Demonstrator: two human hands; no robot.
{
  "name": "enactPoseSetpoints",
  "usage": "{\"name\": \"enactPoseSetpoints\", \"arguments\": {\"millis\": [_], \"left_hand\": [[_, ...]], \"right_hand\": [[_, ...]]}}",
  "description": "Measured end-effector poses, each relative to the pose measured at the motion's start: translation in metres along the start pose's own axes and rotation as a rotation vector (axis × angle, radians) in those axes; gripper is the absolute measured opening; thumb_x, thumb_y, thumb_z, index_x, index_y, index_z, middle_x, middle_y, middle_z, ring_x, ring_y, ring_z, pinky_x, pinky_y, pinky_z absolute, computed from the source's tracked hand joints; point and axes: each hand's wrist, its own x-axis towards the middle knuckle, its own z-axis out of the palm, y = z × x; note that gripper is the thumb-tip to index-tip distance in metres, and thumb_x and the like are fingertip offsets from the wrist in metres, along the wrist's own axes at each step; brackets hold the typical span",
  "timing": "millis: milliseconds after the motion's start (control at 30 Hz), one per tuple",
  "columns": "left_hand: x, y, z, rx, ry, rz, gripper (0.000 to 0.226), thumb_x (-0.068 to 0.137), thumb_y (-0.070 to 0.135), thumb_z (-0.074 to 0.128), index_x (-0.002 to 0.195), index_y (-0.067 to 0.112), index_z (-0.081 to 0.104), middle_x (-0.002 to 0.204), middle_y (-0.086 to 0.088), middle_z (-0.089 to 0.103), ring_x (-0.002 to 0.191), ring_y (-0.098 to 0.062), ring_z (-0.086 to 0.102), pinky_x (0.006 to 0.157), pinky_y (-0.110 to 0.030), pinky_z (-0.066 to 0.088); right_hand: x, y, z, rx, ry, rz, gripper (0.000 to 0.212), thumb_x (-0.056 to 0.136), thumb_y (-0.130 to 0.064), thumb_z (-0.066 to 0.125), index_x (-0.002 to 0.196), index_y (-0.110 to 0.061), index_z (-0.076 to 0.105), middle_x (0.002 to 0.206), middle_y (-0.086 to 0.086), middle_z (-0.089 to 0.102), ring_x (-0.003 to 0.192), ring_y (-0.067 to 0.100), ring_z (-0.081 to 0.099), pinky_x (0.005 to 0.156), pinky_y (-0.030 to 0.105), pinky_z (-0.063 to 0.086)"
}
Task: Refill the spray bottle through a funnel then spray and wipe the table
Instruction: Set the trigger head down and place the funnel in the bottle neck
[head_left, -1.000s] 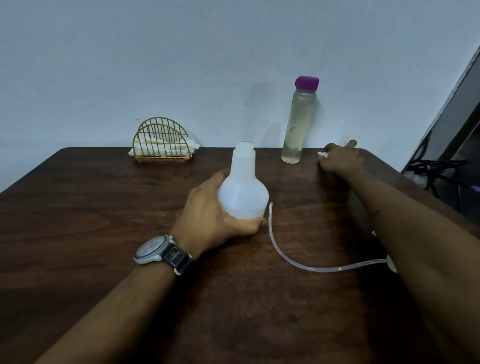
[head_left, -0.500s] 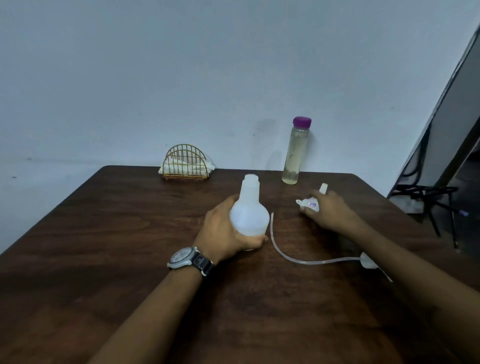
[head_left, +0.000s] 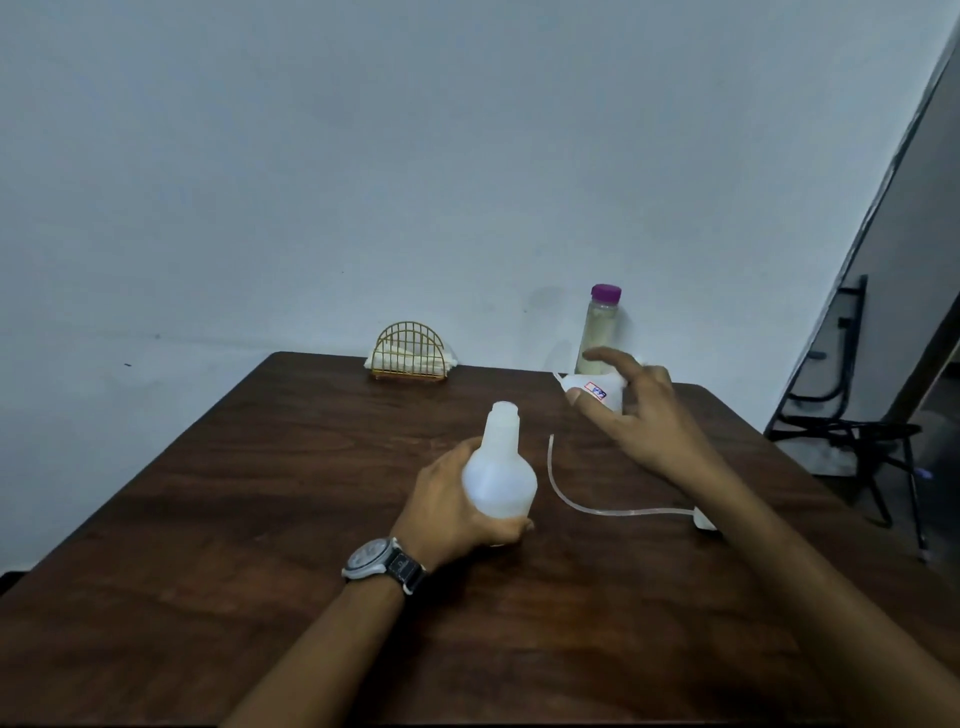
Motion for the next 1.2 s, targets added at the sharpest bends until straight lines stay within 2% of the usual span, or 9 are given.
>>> {"name": "enactPoseSetpoints", "arguments": {"millis": [100, 200, 367, 500, 667, 833, 1033, 1100, 1200], "left_hand": [[-0.003, 0.001, -0.001, -0.015, 0.017, 0.001, 0.091, 0.052, 0.052, 0.096, 0.132, 0.032, 0.057, 0.116, 0.016, 0.066, 0.105, -0.007, 0.063, 0.085, -0.022, 0.05], [-0.003, 0.001, 0.0, -0.024, 0.015, 0.001, 0.087, 0.054, 0.049, 0.097, 0.129, 0.029, 0.059, 0.114, 0.014, 0.066, 0.103, -0.009, 0.064, 0.086, -0.027, 0.053], [-0.005, 0.003, 0.001, -0.016, 0.044, 0.006, 0.08, 0.055, 0.044, 0.098, 0.124, 0.027, 0.062, 0.107, 0.014, 0.066, 0.097, -0.008, 0.063, 0.082, -0.023, 0.05], [-0.006, 0.0, 0.002, -0.057, 0.059, 0.021, 0.08, 0.054, 0.043, 0.099, 0.123, 0.031, 0.062, 0.106, 0.019, 0.066, 0.097, -0.001, 0.062, 0.074, -0.007, 0.045], [-0.005, 0.003, 0.002, -0.025, 0.045, 0.003, 0.076, 0.054, 0.047, 0.098, 0.12, 0.035, 0.061, 0.103, 0.021, 0.064, 0.097, -0.001, 0.061, 0.076, -0.013, 0.046], [-0.003, 0.0, 0.005, 0.008, 0.056, 0.014, 0.077, 0.053, 0.051, 0.095, 0.119, 0.03, 0.061, 0.109, 0.016, 0.068, 0.101, -0.005, 0.065, 0.084, -0.025, 0.054], [-0.001, -0.002, 0.007, 0.052, 0.036, 0.037, 0.075, 0.057, 0.053, 0.091, 0.119, 0.027, 0.059, 0.112, 0.014, 0.069, 0.102, -0.005, 0.066, 0.085, -0.021, 0.052], [0.0, -0.002, 0.007, 0.067, 0.025, 0.026, 0.076, 0.057, 0.057, 0.09, 0.119, 0.028, 0.058, 0.109, 0.019, 0.065, 0.102, -0.003, 0.065, 0.082, -0.015, 0.05], [-0.001, 0.0, 0.005, 0.074, 0.02, 0.021, 0.077, 0.058, 0.054, 0.092, 0.122, 0.027, 0.058, 0.103, 0.024, 0.057, 0.098, 0.0, 0.059, 0.071, 0.003, 0.036]], "right_hand": [[-0.011, -0.023, -0.004, 0.116, -0.026, -0.007, 0.04, 0.094, -0.057, 0.069, 0.131, -0.061, 0.055, 0.124, 0.003, 0.047, 0.084, 0.018, 0.074, 0.075, 0.019, 0.059], [-0.018, -0.038, -0.003, 0.479, -0.115, 0.086, 0.024, 0.102, -0.049, 0.061, 0.125, -0.046, 0.067, 0.125, 0.022, 0.064, 0.083, 0.034, 0.078, 0.074, 0.039, 0.067], [-0.019, -0.055, -0.002, 1.167, -0.394, 0.356, 0.054, 0.103, -0.05, 0.056, 0.143, -0.013, 0.058, 0.128, 0.026, 0.07, 0.098, 0.042, 0.074, 0.07, 0.038, 0.063], [-0.019, -0.072, 0.001, 1.495, -0.557, 0.379, 0.051, 0.107, -0.053, 0.046, 0.132, -0.013, 0.064, 0.134, 0.036, 0.062, 0.088, 0.043, 0.073, 0.069, 0.036, 0.065], [-0.017, -0.087, 0.024, 1.779, -0.557, 0.466, 0.067, 0.106, -0.055, 0.048, 0.152, -0.006, 0.049, 0.133, 0.04, 0.061, 0.082, 0.044, 0.075, 0.069, 0.037, 0.066], [-0.015, -0.096, 0.042, 1.933, -0.457, 0.578, 0.069, 0.106, -0.053, 0.052, 0.147, 0.003, 0.047, 0.138, 0.041, 0.058, 0.078, 0.05, 0.075, 0.07, 0.041, 0.066], [-0.015, -0.087, 0.059, 1.968, -0.397, 0.72, 0.077, 0.102, -0.055, 0.058, 0.144, 0.008, 0.045, 0.136, 0.04, 0.058, 0.089, 0.049, 0.072, 0.068, 0.041, 0.067], [-0.017, -0.085, 0.06, 1.952, -0.385, 0.735, 0.076, 0.102, -0.056, 0.058, 0.141, 0.009, 0.047, 0.135, 0.041, 0.059, 0.091, 0.051, 0.072, 0.067, 0.043, 0.068], [-0.019, -0.083, 0.058, 1.902, -0.375, 0.722, 0.07, 0.105, -0.054, 0.053, 0.146, 0.002, 0.048, 0.134, 0.042, 0.06, 0.1, 0.056, 0.07, 0.066, 0.049, 0.067]]}}
